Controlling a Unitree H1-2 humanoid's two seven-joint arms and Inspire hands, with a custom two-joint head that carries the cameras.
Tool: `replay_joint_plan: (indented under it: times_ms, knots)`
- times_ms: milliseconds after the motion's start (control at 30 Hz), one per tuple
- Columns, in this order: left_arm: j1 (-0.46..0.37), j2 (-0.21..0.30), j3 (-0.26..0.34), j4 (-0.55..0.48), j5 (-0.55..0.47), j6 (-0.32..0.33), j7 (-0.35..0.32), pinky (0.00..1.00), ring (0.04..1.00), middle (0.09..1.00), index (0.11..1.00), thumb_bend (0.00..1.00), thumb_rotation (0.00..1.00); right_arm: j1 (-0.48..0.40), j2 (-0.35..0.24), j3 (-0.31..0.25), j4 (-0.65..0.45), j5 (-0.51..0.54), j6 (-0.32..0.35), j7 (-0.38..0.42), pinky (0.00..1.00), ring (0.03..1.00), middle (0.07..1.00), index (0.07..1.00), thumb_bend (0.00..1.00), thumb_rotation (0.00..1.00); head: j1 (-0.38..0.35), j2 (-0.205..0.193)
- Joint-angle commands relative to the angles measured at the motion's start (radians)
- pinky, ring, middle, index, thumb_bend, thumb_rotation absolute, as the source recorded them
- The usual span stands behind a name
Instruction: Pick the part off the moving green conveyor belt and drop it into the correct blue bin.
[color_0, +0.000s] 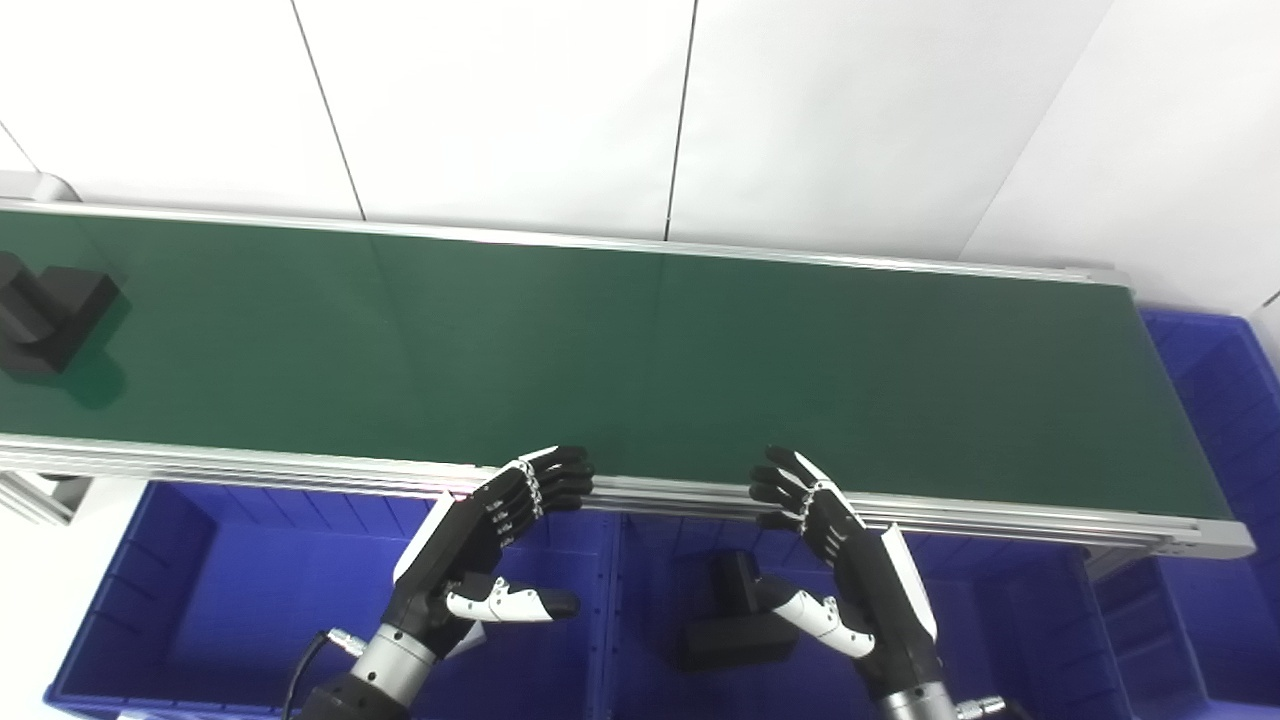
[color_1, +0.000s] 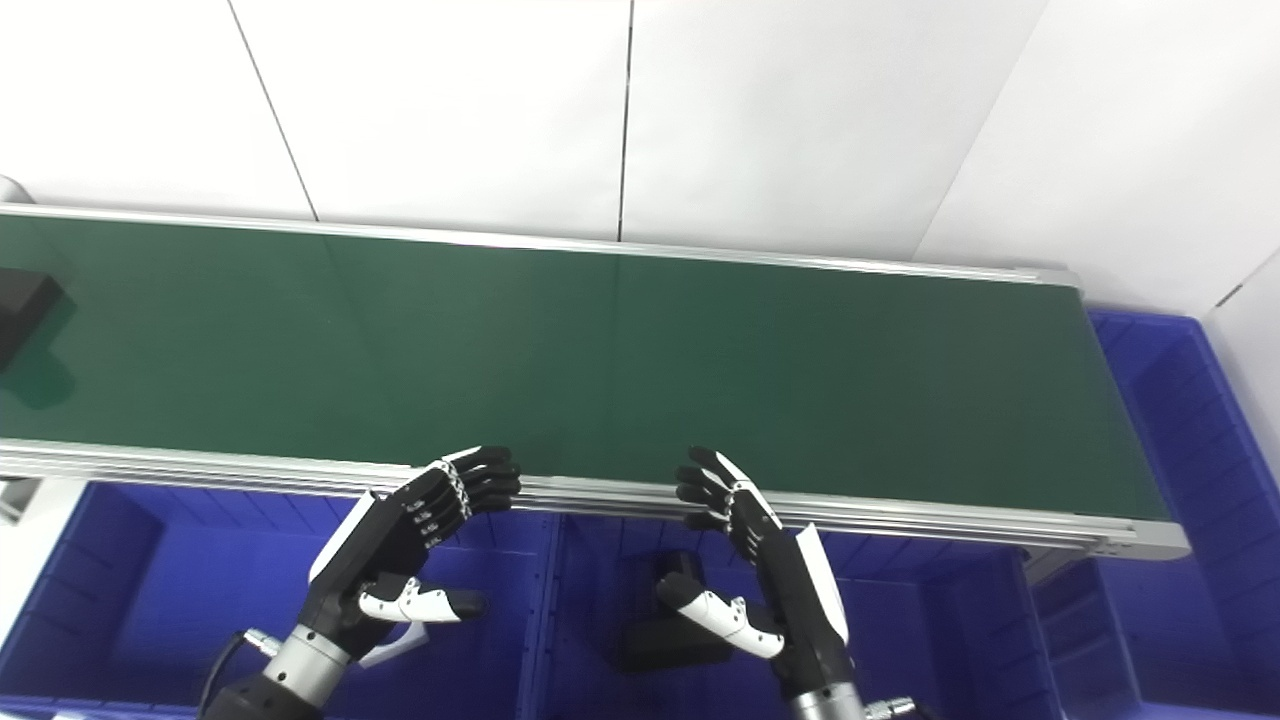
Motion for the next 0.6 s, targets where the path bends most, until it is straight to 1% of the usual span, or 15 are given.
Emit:
replay_joint_plan:
  times_ms: [0, 567]
  knots:
    - [-0.012, 0.005, 0.0, -0.018, -0.012, -0.024, -0.002, 0.78, 0.789, 0.801, 0.803, 0.97, 0.3, -0.011, 0.007, -0.001, -0.011, 0.003, -0.008, -0.005, 0.71, 0.803, 0.83, 0.885, 0.75, 0.63, 0.003, -0.001]
    - [-0.02, 0.003, 0.001, 0.005, -0.023, -0.027, -0.006, 0.78, 0.79, 0.804, 0.808, 0.98, 0.3, -0.016, 0.009, -0.002, 0.008, 0.016, -0.022, -0.003, 0.71, 0.802, 0.825, 0.885, 0.74, 0.62, 0.009, -0.017]
